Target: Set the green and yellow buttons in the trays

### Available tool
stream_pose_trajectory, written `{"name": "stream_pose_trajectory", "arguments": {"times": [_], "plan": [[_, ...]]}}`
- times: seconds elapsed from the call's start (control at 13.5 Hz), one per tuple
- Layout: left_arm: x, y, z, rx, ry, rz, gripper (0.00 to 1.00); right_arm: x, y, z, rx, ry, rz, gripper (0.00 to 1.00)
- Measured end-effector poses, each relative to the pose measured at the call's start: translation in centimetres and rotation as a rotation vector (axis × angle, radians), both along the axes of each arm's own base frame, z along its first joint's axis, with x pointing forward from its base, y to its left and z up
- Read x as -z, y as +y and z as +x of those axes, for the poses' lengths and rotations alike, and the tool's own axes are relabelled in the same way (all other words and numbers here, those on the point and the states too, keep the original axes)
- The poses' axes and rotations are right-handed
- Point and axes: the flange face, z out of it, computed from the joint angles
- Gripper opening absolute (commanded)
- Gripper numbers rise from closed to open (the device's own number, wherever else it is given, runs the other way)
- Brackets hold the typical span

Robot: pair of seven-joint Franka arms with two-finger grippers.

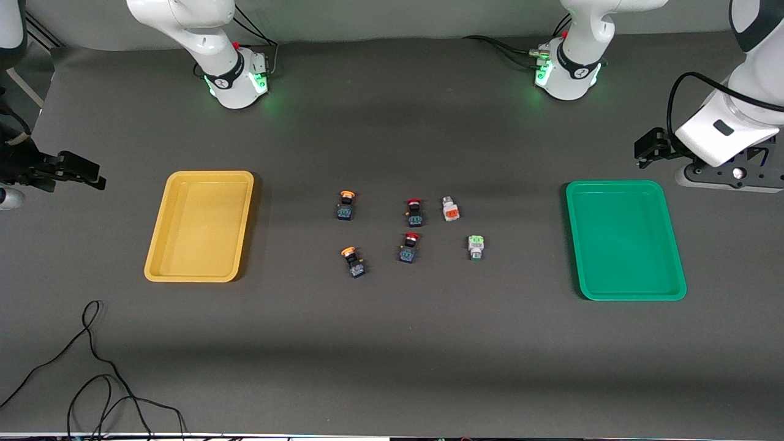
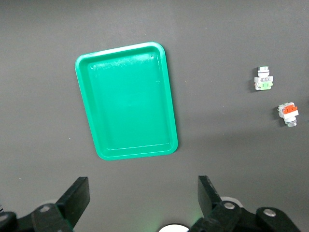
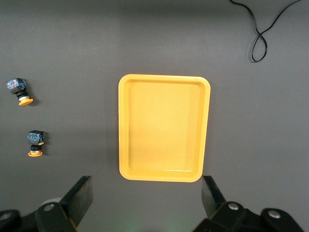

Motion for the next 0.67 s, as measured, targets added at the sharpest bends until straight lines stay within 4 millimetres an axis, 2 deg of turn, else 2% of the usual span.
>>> {"name": "stream_pose_trajectory", "arguments": {"times": [0.15,0.37,0.52,0.67], "plan": [[0.3,0.0,0.1,-0.001,0.008,0.001,1.00,0.8,2.0,0.0,-0.034,0.018,0.005,1.00],[0.7,0.1,0.3,-0.002,0.018,0.001,0.98,2.6,7.7,-0.3,-0.010,0.048,0.046,1.00],[1.3,-0.2,0.5,-0.004,0.030,-0.021,0.91,4.2,13.6,-0.8,0.016,0.037,0.052,1.00],[2.0,-1.2,0.8,-0.028,0.046,-0.088,0.92,6.5,21.7,-2.4,0.036,0.011,0.049,1.00]]}}
